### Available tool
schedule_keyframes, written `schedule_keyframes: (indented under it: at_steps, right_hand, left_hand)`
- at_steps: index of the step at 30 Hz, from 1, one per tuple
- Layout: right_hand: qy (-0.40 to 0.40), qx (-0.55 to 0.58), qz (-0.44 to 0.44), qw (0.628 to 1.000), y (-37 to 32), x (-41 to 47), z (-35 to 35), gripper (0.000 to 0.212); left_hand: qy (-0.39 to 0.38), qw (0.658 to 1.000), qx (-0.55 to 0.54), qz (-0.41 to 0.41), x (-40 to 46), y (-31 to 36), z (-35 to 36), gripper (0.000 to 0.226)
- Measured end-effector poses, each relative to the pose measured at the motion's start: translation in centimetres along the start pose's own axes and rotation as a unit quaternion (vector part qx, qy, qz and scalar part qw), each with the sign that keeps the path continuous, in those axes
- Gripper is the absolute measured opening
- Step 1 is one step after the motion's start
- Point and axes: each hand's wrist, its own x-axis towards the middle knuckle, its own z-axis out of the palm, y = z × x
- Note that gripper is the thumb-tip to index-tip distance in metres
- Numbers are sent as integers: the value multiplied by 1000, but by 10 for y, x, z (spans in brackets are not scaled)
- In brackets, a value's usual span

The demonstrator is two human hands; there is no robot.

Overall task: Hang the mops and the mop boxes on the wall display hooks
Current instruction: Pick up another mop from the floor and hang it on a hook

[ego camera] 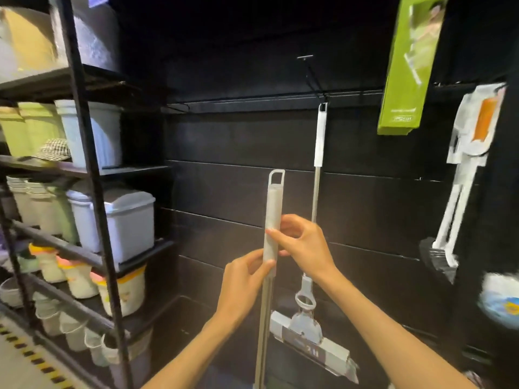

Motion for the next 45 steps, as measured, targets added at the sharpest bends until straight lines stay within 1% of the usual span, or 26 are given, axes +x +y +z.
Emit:
schedule_keyframes:
  at_steps: [8,12,15,18,19,21,22,24,27,34,39,45]
  right_hand:
    - [59,-64,-34,996,13,87,-17,28]
    - [110,-108,-52,987,10,124,-27,36]
    - [132,-133,-64,980,2,148,-33,37]
    - [153,-156,-80,973,-9,172,-42,35]
    - [159,-166,-87,969,-14,179,-44,34]
    - [170,-188,-102,962,-22,192,-49,35]
    - [175,-191,-107,960,-27,198,-51,35]
    - [184,-189,-112,958,-35,208,-53,34]
    - [198,-210,-122,950,-46,222,-56,36]
    - [219,-237,-128,938,-49,249,-64,36]
    - [231,-263,-110,931,-37,267,-71,35]
    - [227,-257,-69,937,-7,286,-78,37]
  left_hand:
    - [-42,996,-71,37,107,-31,22,26]
    - [-70,989,-109,73,157,-33,33,23]
    - [-83,984,-131,93,190,-28,36,19]
    - [-98,976,-151,119,220,-15,35,29]
    - [-102,974,-156,128,231,-12,35,29]
    - [-106,970,-170,138,250,-11,37,20]
    - [-108,968,-175,143,259,-11,38,21]
    - [-106,965,-185,150,275,-10,40,32]
    - [-102,962,-199,154,293,-3,41,40]
    - [-97,963,-200,153,320,6,48,42]
    - [-88,967,-199,134,333,1,60,41]
    - [-83,972,-198,99,348,-17,84,38]
